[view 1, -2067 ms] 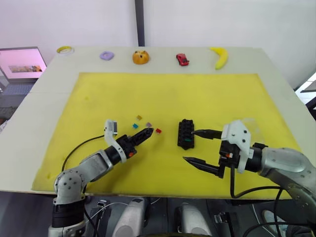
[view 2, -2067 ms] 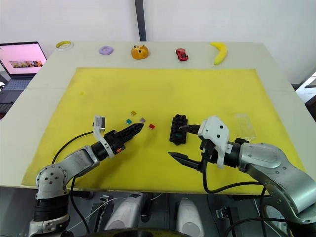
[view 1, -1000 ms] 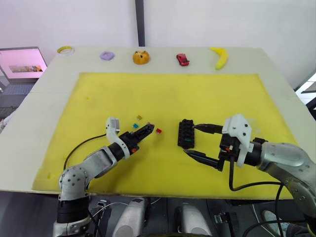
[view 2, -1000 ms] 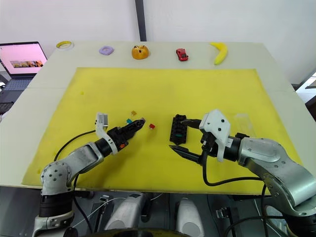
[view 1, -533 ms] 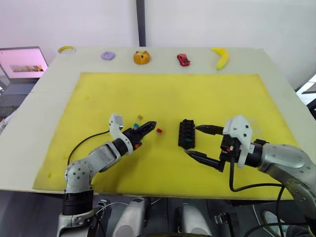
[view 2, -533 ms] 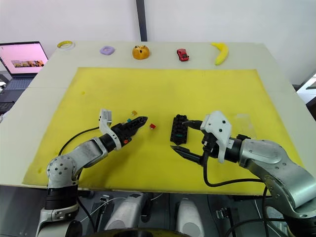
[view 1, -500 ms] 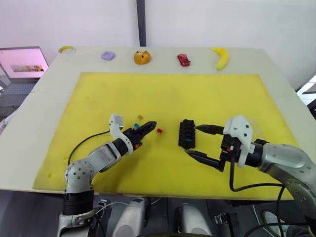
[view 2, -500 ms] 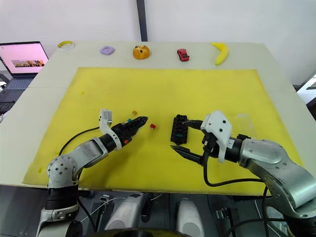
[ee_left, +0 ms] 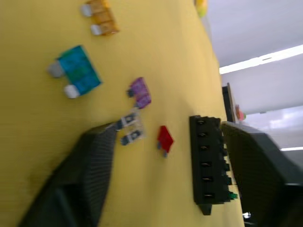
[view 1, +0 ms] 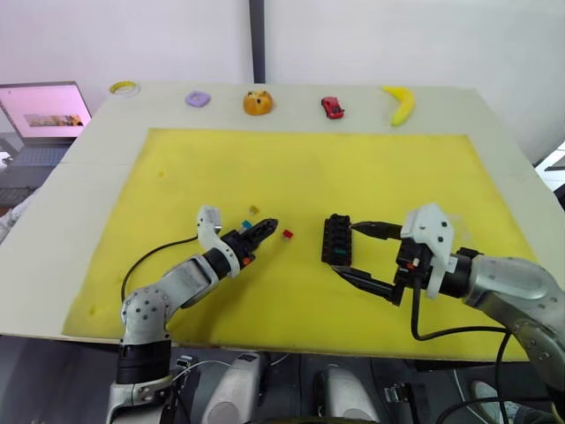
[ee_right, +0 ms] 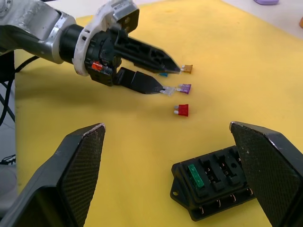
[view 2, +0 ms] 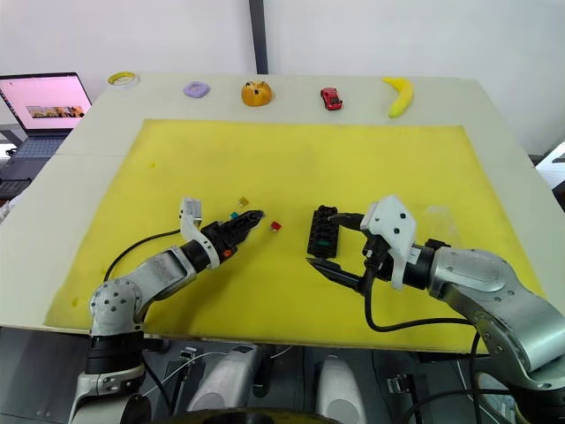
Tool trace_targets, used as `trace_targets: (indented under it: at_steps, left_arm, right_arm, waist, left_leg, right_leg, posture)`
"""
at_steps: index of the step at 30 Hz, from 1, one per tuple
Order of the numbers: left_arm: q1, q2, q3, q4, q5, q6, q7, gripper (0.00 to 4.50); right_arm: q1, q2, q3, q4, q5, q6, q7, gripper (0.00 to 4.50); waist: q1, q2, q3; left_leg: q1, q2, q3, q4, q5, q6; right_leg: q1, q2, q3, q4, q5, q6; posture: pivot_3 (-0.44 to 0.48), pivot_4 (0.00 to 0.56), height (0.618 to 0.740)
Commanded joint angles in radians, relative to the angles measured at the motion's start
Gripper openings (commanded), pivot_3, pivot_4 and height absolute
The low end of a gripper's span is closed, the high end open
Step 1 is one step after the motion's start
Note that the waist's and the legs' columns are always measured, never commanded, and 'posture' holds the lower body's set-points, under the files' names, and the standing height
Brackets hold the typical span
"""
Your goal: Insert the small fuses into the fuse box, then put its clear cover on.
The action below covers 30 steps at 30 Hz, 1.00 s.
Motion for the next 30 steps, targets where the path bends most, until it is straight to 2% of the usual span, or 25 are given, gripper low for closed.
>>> trace_targets:
  at_steps: [1, 6, 8, 10, 30]
  left_arm:
    - [0.023, 0.011, -0.001, 0.031, 0.029, 0.015, 0.027, 3.69]
    - [0.021, 0.011, 0.002, 0.036, 0.033, 0.014, 0.039, 3.69]
    - [0.021, 0.013, 0.000, 0.038, 0.035, 0.017, 0.043, 3.12]
    - [0.020, 0.014, -0.002, 0.041, 0.035, 0.021, 0.046, 2.30]
    - [-0.018, -0.002, -0.017, 0.084, 0.042, 0.054, 0.027, 2.30]
  right_arm:
    - [-0.009, -0.003, -0.031, -0.032, 0.015, 0.000, -0.005, 4.50]
    - [-0.007, -0.001, -0.036, -0.035, 0.017, 0.006, -0.007, 4.50]
    - [-0.005, -0.001, -0.038, -0.036, 0.017, 0.007, -0.007, 4.50]
    - [-0.003, -0.002, -0.039, -0.037, 0.017, 0.007, -0.007, 4.50]
    - [-0.003, -0.003, -0.037, -0.038, 0.013, 0.007, -0.006, 4.50]
  waist:
    - [0.000, 0.000, 0.000]
    - [0.000, 0.000, 0.000]
    - [0.000, 0.000, 0.000]
    - [0.000, 0.000, 0.000]
    - [0.003, 0.000, 0.000]
  left_leg:
    - [0.000, 0.000, 0.000, 0.000, 0.000, 0.000]
    - [0.000, 0.000, 0.000, 0.000, 0.000, 0.000]
    - [0.000, 0.000, 0.000, 0.000, 0.000, 0.000]
    - [0.000, 0.000, 0.000, 0.000, 0.000, 0.000]
    - [0.000, 0.000, 0.000, 0.000, -0.001, -0.002]
  right_leg:
    - [0.000, 0.000, 0.000, 0.000, 0.000, 0.000]
    - [0.000, 0.000, 0.000, 0.000, 0.000, 0.000]
    - [0.000, 0.000, 0.000, 0.000, 0.000, 0.000]
    - [0.000, 0.000, 0.000, 0.000, 0.000, 0.000]
    - [0.000, 0.000, 0.000, -0.001, 0.000, 0.000]
  posture:
    - [0.000, 0.150, 0.735]
    - [0.000, 0.150, 0.735]
    - [0.000, 0.150, 0.735]
    - [0.000, 0.150, 0.735]
    - [0.000, 0.150, 0.735]
